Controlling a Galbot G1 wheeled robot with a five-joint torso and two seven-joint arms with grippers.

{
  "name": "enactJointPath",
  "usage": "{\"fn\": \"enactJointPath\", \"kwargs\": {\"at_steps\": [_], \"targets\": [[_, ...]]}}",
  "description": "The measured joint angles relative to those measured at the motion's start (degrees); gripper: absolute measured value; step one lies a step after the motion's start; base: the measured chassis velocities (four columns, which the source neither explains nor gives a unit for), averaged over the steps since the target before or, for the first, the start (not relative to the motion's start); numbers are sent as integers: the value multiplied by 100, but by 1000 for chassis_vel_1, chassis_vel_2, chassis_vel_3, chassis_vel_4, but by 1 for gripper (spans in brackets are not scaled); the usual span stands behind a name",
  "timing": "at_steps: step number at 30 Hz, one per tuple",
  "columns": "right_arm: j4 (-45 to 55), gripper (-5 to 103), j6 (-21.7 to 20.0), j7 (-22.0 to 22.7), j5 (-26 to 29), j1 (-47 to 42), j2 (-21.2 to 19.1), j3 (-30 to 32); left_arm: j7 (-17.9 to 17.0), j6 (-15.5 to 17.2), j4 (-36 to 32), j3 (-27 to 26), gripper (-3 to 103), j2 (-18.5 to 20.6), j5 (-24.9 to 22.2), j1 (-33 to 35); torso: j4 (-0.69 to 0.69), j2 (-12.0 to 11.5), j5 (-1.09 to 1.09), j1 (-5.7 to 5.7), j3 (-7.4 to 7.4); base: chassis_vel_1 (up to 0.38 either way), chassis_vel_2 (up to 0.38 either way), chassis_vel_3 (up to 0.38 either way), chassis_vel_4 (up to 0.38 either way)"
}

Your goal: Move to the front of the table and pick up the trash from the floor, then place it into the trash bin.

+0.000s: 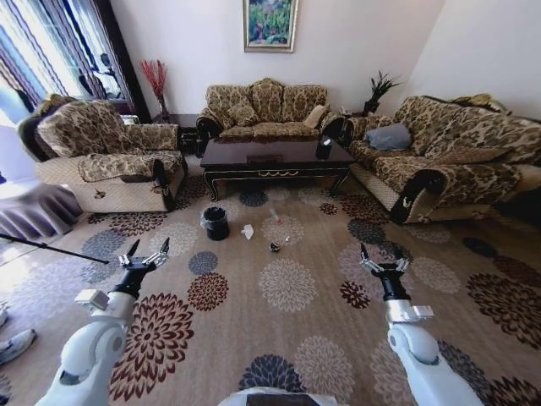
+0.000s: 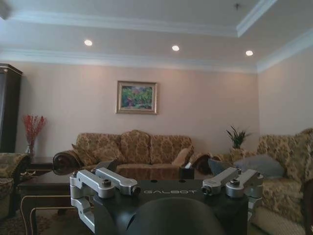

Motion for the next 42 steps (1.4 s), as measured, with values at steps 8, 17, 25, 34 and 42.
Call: {"fn": "enactJointPath", "kwargs": {"at_steps": [8, 17, 25, 34, 42], "targets": [[593, 100, -937, -10, 109, -683, -144, 280, -134, 140, 105, -80, 100, 91, 503, 76, -1, 0, -3, 0, 0, 0, 0, 0, 0], [823, 100, -794, 47, 398, -980, -173, 355, -657, 360, -80, -95, 100, 91, 627, 244, 0, 0, -2, -1, -1, 0, 0, 0, 0], [729, 100, -430, -123, 261, -1002, -268, 499, -835, 281, -279, -88, 100, 11, 701, 353, 0, 1, -2, -1, -1, 0, 0, 0, 0], [728, 100, -318, -200, 211, -957, -264, 468, -741, 134, -304, -142, 100, -26, 732, 431, 1, 0, -3, -1, -1, 0, 0, 0, 0], [781, 100, -362, -44, 192, -965, -329, 495, -689, 58, -351, -155, 100, -42, 784, 518, 1, 1, -3, -1, -1, 0, 0, 0, 0]]}}
